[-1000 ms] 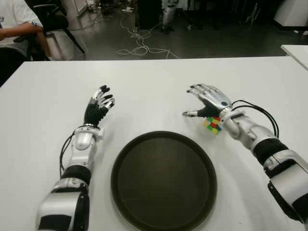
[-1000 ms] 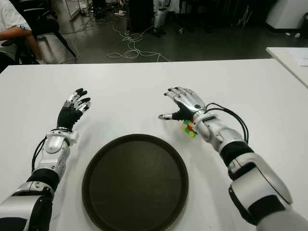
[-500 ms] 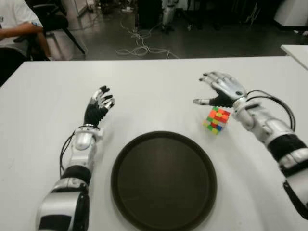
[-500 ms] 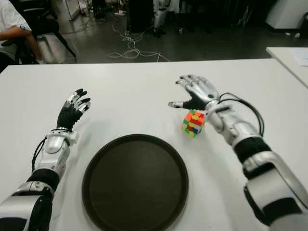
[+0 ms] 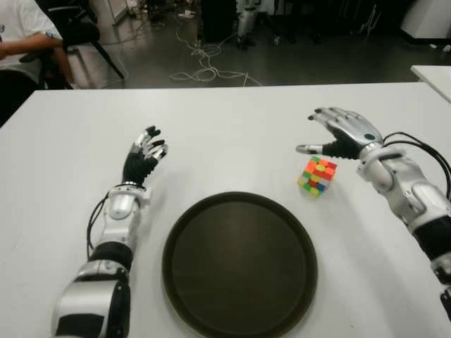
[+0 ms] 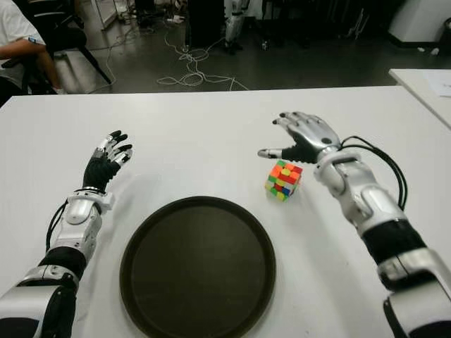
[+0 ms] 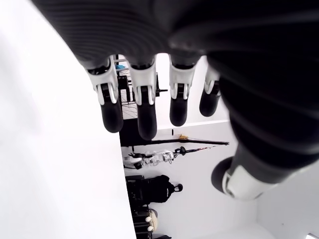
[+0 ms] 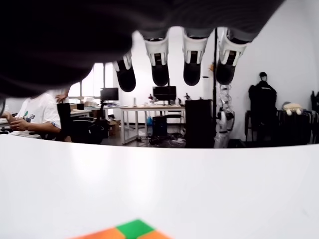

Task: Pick up the Rubik's Cube and put it in the plate

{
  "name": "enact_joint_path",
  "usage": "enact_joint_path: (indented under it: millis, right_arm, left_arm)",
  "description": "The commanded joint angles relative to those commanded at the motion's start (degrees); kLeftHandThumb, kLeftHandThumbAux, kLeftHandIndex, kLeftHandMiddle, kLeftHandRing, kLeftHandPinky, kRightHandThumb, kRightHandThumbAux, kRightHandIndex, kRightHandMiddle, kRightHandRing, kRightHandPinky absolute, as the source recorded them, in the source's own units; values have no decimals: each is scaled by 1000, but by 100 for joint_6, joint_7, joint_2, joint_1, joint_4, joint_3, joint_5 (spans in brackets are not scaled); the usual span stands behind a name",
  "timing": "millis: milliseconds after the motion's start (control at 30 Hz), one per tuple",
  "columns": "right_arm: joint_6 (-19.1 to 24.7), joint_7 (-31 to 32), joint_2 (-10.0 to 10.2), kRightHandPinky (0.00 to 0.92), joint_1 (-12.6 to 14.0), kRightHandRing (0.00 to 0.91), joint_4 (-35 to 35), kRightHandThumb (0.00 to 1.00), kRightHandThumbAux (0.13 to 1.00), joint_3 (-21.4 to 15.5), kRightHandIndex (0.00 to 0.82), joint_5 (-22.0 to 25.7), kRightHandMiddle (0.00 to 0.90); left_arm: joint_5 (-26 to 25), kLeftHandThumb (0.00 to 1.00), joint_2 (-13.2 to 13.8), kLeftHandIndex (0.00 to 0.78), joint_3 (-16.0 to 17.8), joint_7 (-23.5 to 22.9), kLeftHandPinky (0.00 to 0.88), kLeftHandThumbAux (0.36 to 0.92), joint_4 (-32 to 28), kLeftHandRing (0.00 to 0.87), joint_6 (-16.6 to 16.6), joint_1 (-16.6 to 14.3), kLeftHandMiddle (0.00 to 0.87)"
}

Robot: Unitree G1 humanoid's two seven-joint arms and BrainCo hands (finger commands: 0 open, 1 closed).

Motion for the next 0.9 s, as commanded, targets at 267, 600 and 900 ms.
enact_joint_path:
  millis: [267, 600, 900]
  right_arm:
    - [2, -229, -19, 45, 231, 0, -86, 139, 225, -36, 0, -87, 0]
    - [40, -290, 6, 57, 392, 0, -112, 141, 250, -46, 0, -85, 0]
    - [-41, -551, 61, 83, 484, 0, 33, 121, 271, -7, 0, -127, 0]
  left_arm:
    - [-52, 419, -16, 55, 46, -87, 177, 696, 23, 141, -11, -6, 128]
    - [-28, 386, -12, 50, 44, -95, 171, 678, -2, 143, -71, 11, 134]
    - [5, 346, 6, 60, 34, -60, 174, 676, -6, 149, -67, 16, 138]
